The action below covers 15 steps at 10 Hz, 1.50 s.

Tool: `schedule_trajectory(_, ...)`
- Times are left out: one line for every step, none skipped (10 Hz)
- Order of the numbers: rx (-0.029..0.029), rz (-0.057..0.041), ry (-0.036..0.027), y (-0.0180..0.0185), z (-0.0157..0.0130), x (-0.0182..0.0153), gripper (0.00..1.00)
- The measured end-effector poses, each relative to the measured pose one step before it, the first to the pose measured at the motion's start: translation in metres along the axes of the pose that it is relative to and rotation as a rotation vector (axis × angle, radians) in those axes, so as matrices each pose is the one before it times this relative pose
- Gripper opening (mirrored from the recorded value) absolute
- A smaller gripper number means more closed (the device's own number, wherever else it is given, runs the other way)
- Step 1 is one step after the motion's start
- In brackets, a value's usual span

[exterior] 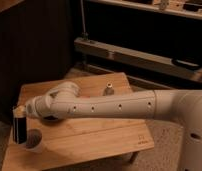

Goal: Place the eraser in the ceramic cup

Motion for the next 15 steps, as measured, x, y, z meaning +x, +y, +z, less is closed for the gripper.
schedule_trajectory(0.00054,0.01888,-0.00152,0.00505,0.00031,-0.00094,0.0)
schedule_trajectory(0.00066,0.02701,0.00074,0.00667,-0.00112,-0.00072,0.0)
schedule_trajectory(0.00104,0.02615,0.00453,0.0072,-0.00313,-0.00041,0.0)
schedule_trajectory(0.00238,0.02128,0.00525,0.0063,-0.00381,-0.00042,0.0)
schedule_trajectory(0.00276,0.01161,0.00648,0.00431,-0.00377,0.00019,0.0)
schedule_trajectory(-0.00085,0.01075,0.00815,0.00646,-0.00485,-0.00006,0.0)
schedule_trajectory(0.00008,0.00731,0.00718,0.00464,-0.00362,-0.00011,0.0)
schedule_trajectory(-0.00006,-0.00169,0.00515,0.00203,-0.00125,-0.0008,0.0)
schedule_trajectory(0.00159,-0.00043,0.00452,-0.00008,0.00044,-0.00144,0.0)
schedule_trajectory(0.00127,0.00252,0.01008,0.00063,-0.00043,-0.00159,0.0)
schedule_trajectory(-0.00224,-0.00007,0.00713,0.00127,-0.00087,-0.00075,0.0)
schedule_trajectory(-0.0019,-0.00313,0.00038,-0.00015,0.00024,0.00009,0.0)
schedule_trajectory(-0.00024,-0.00051,-0.00103,-0.00071,0.00062,-0.00008,0.02)
schedule_trajectory(-0.00053,0.00208,-0.00239,-0.00089,0.00098,-0.00036,0.09)
schedule_trajectory(-0.00343,0.00174,-0.00023,0.00007,-0.00004,0.00024,0.19)
